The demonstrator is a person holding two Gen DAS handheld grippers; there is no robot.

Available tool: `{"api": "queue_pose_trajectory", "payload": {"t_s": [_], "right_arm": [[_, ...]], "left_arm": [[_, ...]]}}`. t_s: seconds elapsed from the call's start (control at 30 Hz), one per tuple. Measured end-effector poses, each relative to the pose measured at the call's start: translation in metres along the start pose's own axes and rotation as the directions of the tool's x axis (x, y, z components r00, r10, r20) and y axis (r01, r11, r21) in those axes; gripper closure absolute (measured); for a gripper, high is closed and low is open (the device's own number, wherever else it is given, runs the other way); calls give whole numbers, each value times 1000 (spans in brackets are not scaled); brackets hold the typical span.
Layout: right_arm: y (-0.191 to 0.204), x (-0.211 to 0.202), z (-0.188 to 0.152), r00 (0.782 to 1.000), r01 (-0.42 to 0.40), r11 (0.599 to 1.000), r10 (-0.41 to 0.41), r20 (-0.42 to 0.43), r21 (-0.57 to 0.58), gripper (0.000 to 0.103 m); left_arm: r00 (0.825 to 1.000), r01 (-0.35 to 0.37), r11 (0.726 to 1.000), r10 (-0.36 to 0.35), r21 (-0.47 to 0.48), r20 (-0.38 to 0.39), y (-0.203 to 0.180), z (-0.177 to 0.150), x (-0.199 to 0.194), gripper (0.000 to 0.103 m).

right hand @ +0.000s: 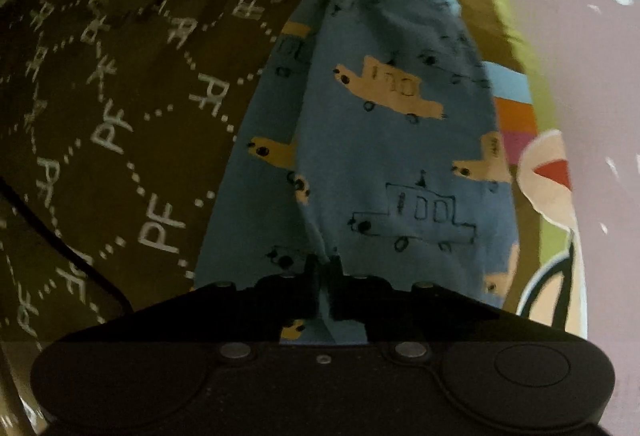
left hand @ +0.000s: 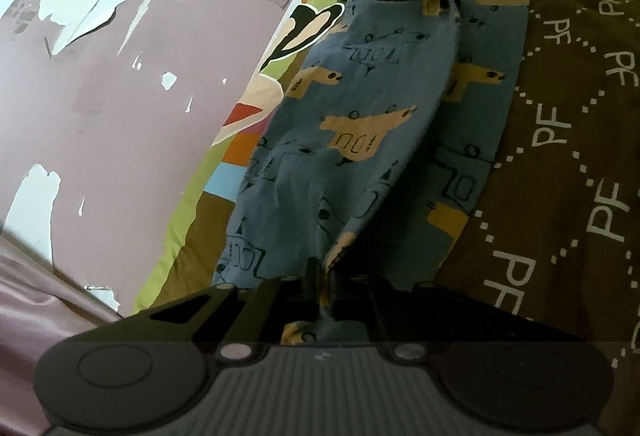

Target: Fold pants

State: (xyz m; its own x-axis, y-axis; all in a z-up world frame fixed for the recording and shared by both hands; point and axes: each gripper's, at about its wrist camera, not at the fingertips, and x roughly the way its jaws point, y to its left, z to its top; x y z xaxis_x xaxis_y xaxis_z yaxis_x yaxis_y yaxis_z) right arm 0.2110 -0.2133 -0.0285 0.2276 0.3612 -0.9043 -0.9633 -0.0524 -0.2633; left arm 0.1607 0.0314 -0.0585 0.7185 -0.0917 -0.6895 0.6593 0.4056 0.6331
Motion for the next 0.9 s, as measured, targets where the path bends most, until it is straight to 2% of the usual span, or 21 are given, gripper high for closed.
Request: {"api": "queue_pose_trajectory", "payload": {"t_s": [0.13, 0.33, 0.4, 0.5, 0.53, 0.67, 0.7, 0.73, 0.77, 0.8, 0.9], "right_arm": [[20, -21, -4, 997, 80, 997, -80, 15, 8, 103], [40, -15, -7, 995, 102, 995, -102, -10, -19, 103], [41, -14, -8, 991, 133, 991, -133, -4, -31, 103], [30, -21, -9, 986, 165, 986, -164, 26, -30, 77], [27, -22, -8, 986, 168, 985, -167, 28, -41, 72], [13, -13, -4, 989, 148, 985, -148, 5, -87, 68], [12, -9, -3, 990, 136, 985, -138, -13, -104, 69], [10, -4, -2, 990, 131, 983, -136, -29, -125, 76], [9, -1, -2, 991, 122, 984, -128, -44, -130, 86], [7, 0, -1, 991, 118, 985, -126, -52, -129, 102], [8, -4, -2, 990, 127, 985, -132, -40, -114, 103]], "left_arm": [[1000, 13, 999, -13, 34, -2, -4, -4, -1, 99], [999, 36, 998, -35, 59, -18, -11, -4, 3, 99], [999, 37, 998, -35, 56, -22, -9, -3, 4, 99], [999, 34, 998, -33, 53, -23, -8, -3, 4, 99], [999, 32, 998, -31, 53, -23, -9, -3, 3, 99], [999, 30, 998, -28, 54, -28, -10, -3, 2, 99], [999, 29, 998, -28, 57, -28, -10, -3, 2, 99], [999, 29, 998, -27, 58, -27, -10, -3, 2, 99], [999, 29, 998, -27, 57, -27, -9, -2, 2, 99], [999, 30, 998, -28, 56, -26, -9, -3, 2, 99], [1000, 26, 998, -25, 56, -19, -9, -4, 0, 99]]}}
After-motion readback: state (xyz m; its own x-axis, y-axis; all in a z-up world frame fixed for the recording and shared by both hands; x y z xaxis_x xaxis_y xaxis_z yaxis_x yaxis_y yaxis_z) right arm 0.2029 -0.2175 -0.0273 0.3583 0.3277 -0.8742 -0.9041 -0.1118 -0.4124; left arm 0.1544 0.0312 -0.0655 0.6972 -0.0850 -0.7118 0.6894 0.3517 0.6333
